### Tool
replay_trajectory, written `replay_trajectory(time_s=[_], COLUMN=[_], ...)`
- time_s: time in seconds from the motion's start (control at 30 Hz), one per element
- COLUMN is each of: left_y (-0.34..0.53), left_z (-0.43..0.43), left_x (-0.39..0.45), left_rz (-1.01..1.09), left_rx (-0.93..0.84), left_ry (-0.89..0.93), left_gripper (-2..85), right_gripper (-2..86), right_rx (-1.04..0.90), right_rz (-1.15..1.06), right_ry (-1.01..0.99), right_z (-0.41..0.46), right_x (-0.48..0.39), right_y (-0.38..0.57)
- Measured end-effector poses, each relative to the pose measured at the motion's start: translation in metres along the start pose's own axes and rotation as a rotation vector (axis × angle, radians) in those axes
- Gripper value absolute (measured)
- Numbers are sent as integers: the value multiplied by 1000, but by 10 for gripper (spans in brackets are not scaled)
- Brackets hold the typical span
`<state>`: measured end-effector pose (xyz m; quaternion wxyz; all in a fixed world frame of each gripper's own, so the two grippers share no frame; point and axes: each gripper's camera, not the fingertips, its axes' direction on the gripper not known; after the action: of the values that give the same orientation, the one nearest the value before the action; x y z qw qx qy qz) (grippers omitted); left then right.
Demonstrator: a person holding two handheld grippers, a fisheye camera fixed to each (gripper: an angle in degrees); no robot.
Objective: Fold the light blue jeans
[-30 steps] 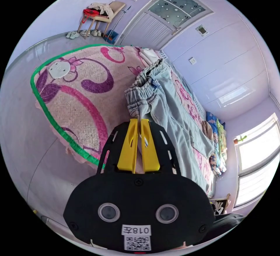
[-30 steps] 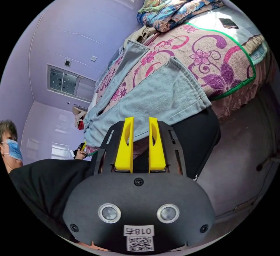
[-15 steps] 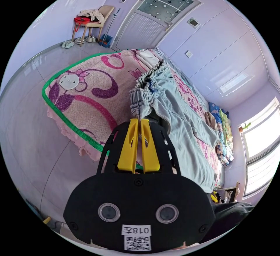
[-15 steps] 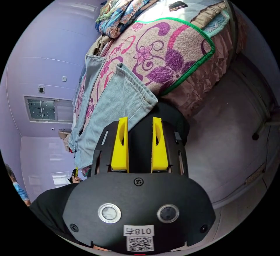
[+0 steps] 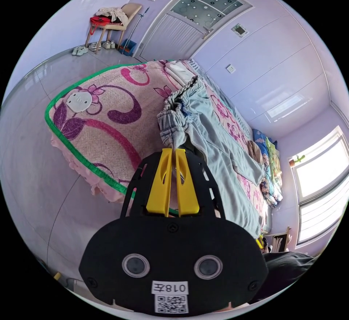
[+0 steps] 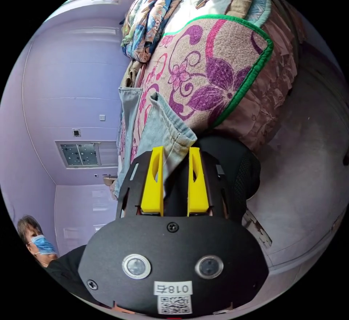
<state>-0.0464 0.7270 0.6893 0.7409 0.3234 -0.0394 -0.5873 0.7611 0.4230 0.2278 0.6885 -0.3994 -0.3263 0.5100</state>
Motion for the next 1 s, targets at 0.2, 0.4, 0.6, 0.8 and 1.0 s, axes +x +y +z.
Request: replay_trajectory(time_s=[0.2,0.4,0.6,0.8,1.0], left_y=[2,3,2,3,-6], left_z=[5,11,16,13,-10], left_x=[-8,-9,-10,-8,4], left_rz=[-27,-26,-27,-4,42], left_rx=[22,18,20,43,99], left_ry=[40,28,21,6,38], left_gripper=[-9,-9,-9,-10,-10], right_gripper=[70,72,72,17,6], right_rx=[88,12,-25,22,111], right_rz=[-6,-2,-93,-123,-234], right_ry=[-429,-236,-193,-18,-115], right_z=[-4,-2,8,10,-19], right_x=[38,51,34,9,-46], right_y=[8,19,23,35,46])
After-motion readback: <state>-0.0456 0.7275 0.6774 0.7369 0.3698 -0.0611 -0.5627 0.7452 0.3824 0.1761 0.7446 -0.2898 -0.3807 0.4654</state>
